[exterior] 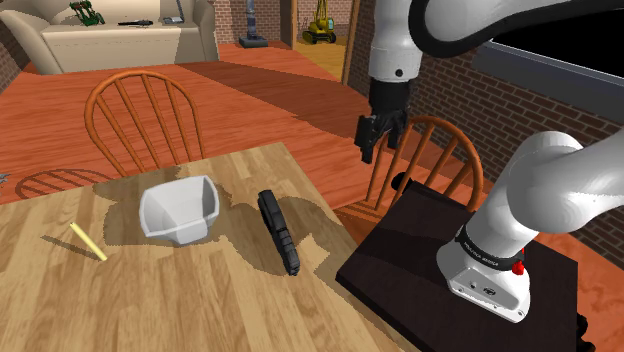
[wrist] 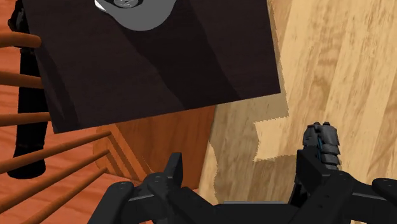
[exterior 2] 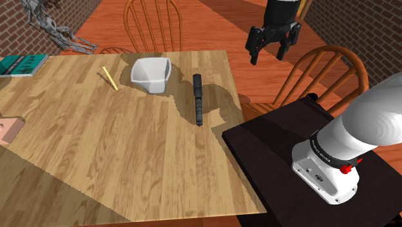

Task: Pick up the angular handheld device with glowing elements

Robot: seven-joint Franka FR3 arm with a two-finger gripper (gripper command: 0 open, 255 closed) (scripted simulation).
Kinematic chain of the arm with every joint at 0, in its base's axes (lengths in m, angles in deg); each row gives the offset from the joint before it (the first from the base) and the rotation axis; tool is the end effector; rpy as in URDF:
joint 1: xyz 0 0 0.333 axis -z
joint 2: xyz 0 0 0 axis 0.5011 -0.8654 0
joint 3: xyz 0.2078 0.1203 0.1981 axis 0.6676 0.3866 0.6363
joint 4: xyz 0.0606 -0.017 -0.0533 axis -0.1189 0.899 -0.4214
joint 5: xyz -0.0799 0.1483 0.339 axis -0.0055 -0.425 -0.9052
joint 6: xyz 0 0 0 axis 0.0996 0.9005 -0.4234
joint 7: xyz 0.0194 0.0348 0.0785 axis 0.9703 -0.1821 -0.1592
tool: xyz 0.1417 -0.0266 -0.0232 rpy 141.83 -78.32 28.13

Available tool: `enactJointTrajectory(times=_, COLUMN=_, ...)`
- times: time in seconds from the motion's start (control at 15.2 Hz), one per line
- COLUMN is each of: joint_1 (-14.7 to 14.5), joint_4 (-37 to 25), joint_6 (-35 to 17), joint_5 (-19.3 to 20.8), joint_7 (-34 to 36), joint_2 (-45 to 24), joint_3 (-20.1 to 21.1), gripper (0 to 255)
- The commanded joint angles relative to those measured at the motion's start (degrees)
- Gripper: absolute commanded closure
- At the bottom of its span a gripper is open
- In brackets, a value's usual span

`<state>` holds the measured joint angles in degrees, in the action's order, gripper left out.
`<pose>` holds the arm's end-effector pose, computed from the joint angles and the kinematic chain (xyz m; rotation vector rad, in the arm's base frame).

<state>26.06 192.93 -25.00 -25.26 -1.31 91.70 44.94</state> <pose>0.2870 0.1054 0.4133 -3.0843 0.2148 0.2285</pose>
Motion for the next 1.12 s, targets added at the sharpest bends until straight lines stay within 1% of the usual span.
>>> enactJointTrajectory(times=0.0, joint_1=-0.67, joint_4=1.37, joint_6=-5.54, joint_5=-1.75, joint_7=3.02, joint_2=-2.59, joint_3=3.00, gripper=0)
enactJointTrajectory(times=0.33, joint_1=-1.01, joint_4=1.94, joint_6=-17.89, joint_5=-3.75, joint_7=9.96, joint_2=-11.09, joint_3=9.70, gripper=0)
enactJointTrajectory(times=0.46, joint_1=-0.58, joint_4=1.42, joint_6=-22.82, joint_5=-3.63, joint_7=13.07, joint_2=-15.30, joint_3=12.48, gripper=0)
enactJointTrajectory(times=0.59, joint_1=0.18, joint_4=0.49, joint_6=-27.66, joint_5=-2.65, joint_7=16.60, joint_2=-19.91, joint_3=15.25, gripper=0)
enactJointTrajectory(times=0.73, joint_1=1.37, joint_4=-0.83, joint_6=-32.31, joint_5=-0.56, joint_7=20.71, joint_2=-24.86, joint_3=18.05, gripper=0)
enactJointTrajectory(times=0.86, joint_1=2.87, joint_4=-2.53, joint_6=-36.63, joint_5=3.02, joint_7=25.72, joint_2=-30.16, joint_3=20.72, gripper=0)
enactJointTrajectory(times=0.99, joint_1=4.44, joint_4=-4.63, joint_6=-40.44, joint_5=8.53, joint_7=31.92, joint_2=-35.83, joint_3=22.98, gripper=0)
enactJointTrajectory(times=1.06, joint_1=5.10, joint_4=-5.85, joint_6=-42.07, joint_5=12.07, joint_7=35.53, joint_2=-38.79, joint_3=23.80, gripper=0)
